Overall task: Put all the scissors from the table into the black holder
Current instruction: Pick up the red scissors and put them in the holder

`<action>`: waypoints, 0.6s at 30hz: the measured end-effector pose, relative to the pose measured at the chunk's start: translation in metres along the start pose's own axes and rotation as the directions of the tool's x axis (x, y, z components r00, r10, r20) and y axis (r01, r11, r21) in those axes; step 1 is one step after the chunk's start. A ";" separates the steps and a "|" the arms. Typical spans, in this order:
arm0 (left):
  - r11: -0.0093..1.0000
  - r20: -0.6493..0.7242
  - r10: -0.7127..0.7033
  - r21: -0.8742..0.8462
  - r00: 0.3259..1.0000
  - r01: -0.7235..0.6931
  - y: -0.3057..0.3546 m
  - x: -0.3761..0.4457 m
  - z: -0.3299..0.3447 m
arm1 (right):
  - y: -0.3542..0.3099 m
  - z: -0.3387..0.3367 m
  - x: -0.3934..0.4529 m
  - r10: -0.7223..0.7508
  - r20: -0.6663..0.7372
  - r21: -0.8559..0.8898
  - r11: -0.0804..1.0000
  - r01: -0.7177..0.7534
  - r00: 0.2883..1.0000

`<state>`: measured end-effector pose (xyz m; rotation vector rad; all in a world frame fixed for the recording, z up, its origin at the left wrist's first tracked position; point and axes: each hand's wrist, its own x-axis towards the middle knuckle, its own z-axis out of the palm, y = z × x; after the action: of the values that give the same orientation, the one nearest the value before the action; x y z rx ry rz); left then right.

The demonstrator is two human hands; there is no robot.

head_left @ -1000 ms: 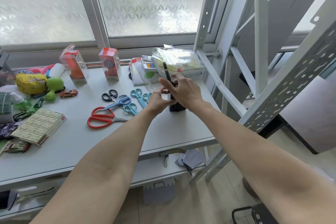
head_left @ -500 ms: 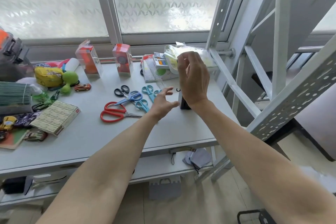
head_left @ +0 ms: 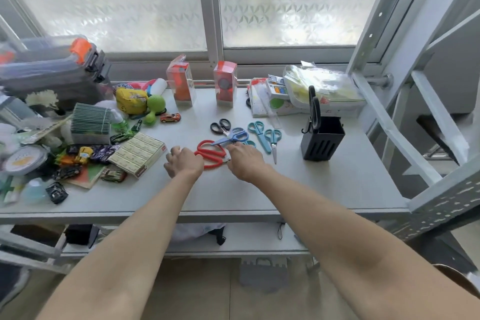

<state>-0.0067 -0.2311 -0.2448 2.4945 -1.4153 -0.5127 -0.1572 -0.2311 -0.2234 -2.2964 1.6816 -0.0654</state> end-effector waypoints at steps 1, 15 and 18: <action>1.000 0.023 0.011 0.025 1.000 -0.011 -0.001 0.003 0.000 | -0.002 0.002 0.003 0.028 0.024 0.002 1.000 -0.028 0.999; 0.667 0.202 0.036 -0.734 0.979 0.127 -0.018 -0.014 -0.011 | -0.006 0.022 -0.016 -0.001 -0.111 0.127 0.992 0.015 0.994; 0.572 0.156 0.086 -0.816 0.984 0.080 -0.007 -0.031 -0.028 | -0.007 0.019 -0.024 -0.093 -0.235 0.102 0.988 0.120 0.968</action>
<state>-0.0046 -0.2001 -0.2163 1.6839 -0.8809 -1.1202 -0.1542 -0.2026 -0.2369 -2.3645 1.6087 -0.4558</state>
